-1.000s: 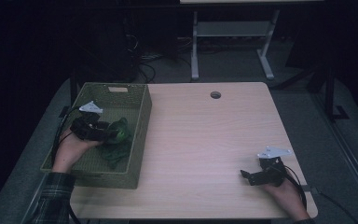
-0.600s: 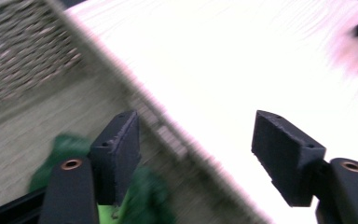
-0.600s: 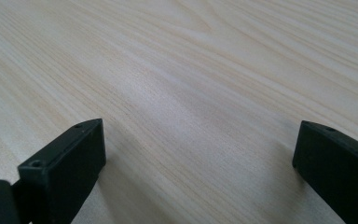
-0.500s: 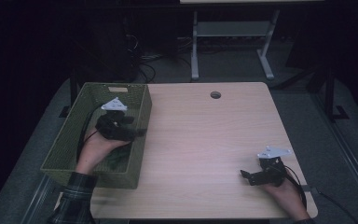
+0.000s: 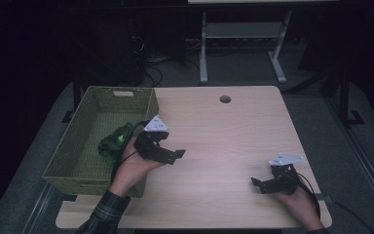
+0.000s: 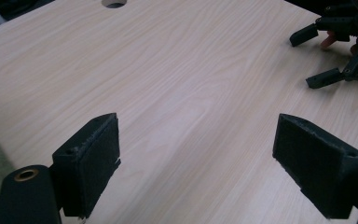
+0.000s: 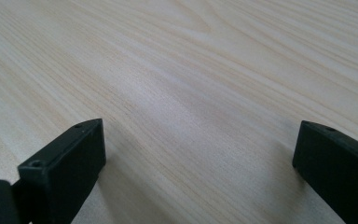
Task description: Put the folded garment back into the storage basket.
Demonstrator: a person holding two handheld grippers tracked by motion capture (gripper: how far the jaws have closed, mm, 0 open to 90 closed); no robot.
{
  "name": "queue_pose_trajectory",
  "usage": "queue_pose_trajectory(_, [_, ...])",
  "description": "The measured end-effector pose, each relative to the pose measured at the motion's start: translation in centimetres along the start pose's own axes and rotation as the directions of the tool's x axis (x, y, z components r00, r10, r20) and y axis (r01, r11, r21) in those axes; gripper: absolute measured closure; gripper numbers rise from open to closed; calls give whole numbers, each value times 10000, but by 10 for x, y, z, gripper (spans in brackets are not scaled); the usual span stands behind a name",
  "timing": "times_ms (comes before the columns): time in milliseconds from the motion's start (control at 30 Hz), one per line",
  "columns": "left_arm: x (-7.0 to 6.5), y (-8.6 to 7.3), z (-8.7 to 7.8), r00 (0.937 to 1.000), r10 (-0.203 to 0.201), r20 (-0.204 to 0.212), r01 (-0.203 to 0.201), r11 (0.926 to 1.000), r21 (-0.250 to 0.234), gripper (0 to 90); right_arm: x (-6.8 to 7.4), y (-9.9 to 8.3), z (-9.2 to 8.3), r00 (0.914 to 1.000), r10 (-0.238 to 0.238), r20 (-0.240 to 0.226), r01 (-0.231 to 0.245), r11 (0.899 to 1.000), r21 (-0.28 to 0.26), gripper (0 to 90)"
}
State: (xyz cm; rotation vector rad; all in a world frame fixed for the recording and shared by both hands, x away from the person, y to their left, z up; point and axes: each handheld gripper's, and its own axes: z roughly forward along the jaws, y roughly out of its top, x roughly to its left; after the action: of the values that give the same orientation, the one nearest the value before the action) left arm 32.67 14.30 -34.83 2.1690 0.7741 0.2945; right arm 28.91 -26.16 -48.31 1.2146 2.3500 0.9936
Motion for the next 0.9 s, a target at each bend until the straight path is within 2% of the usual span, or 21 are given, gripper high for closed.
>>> queue_pose_trajectory(100, [-8,-3,11,9999,96,-33,-97,9999,-83,142,0,0,0,10000,-1,0,1,10000,1,22])
queue_pose_trajectory(233, [-17,-9,25,9996,277,-75,-277,9996,66,140,0,0,0,10000,8,2,-8,10000,6,22])
queue_pose_trajectory(333, [-26,-18,39,9994,321,-108,-321,9995,-29,141,0,0,0,10000,0,1,0,10000,6,22])
queue_pose_trajectory(433, [-29,-24,48,9992,351,-179,-352,9994,-23,141,0,0,0,10000,2,2,-2,10000,8,22])
queue_pose_trajectory(633, [-31,-43,73,9979,592,-248,-575,9962,648,128,0,0,0,10000,-13,0,13,10000,4,22])
queue_pose_trajectory(767, [-31,-52,83,9975,604,-364,-575,9954,760,127,0,0,0,10000,-10,0,10,10000,5,22])
queue_pose_trajectory(900, [-29,-62,95,9968,707,-382,-654,9899,1260,126,0,0,0,10000,-15,0,15,10000,5,22])
